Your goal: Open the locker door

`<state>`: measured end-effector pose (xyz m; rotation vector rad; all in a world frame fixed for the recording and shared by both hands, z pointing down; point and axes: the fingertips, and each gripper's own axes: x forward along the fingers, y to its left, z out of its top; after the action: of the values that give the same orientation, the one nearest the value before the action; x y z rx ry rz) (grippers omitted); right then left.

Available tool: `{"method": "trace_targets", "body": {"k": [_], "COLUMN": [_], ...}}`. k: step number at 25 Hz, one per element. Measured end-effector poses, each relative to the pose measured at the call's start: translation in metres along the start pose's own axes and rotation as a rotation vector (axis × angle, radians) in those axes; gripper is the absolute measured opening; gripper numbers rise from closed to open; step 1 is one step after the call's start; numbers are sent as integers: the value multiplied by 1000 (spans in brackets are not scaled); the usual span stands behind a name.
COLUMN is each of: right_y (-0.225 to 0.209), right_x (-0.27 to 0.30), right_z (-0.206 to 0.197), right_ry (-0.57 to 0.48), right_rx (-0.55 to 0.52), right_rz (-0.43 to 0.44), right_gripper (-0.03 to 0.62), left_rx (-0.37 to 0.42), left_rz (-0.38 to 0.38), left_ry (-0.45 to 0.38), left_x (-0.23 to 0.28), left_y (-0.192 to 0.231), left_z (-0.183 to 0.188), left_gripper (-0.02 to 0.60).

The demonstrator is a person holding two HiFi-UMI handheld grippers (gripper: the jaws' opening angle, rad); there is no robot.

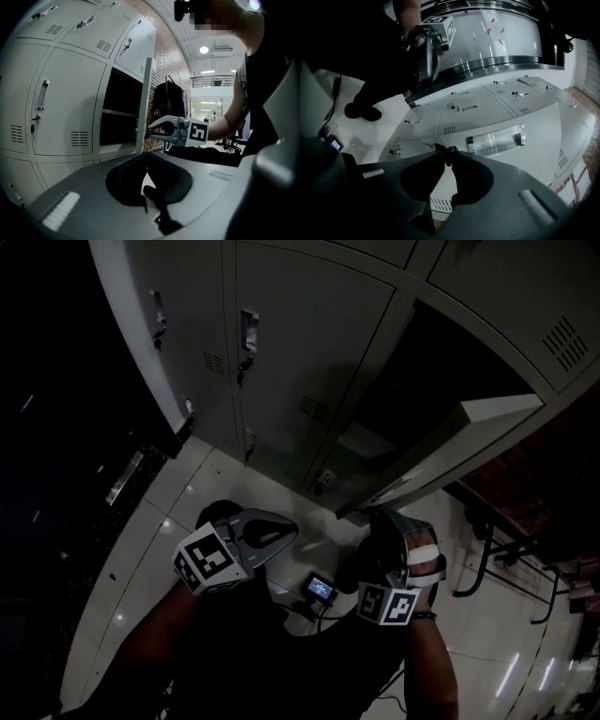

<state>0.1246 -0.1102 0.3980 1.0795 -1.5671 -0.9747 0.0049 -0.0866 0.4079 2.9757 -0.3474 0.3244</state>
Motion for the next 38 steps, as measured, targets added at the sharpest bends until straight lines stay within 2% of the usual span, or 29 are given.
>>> {"method": "trace_targets", "body": {"k": [5,11,21,23,27,29,31,32,35,38], "right_y": [8,14,12,10,9,3,-5,-6,4,9], "right_x": [-43,-84,-116,-120,-130,-139,-149,-151,-145,-130], "right_z": [-22,-58,-103,-105,-102,-94,-78,-68,-44,-34], "right_ry": [28,123,249,241,146,60,-65,-128,-254,-303], "right_rx": [40,85,114,195,488,629,826,907,980,1040], "right_rz": [-12,-35,-56,-54,-25,-15,-23,-5,130,230], "right_gripper": [48,48,58,72,97,77,47,15,2,2], "left_rx": [3,5,8,10,10,10,10,10,10,9], "left_rz": [2,0,2,3,2,1,-1,-1,2,1], "left_ry": [16,32,48,51,49,48,47,47,45,44], "left_x": [1,4,7,7,9,9,8,7,7,9], "left_y": [0,-1,-1,-1,-2,-2,-2,-1,0,-2], "left_z": [-2,-4,-5,-5,-5,-5,-5,-5,-5,-5], "left_gripper": [11,11,11,11,11,11,11,11,11,11]}}
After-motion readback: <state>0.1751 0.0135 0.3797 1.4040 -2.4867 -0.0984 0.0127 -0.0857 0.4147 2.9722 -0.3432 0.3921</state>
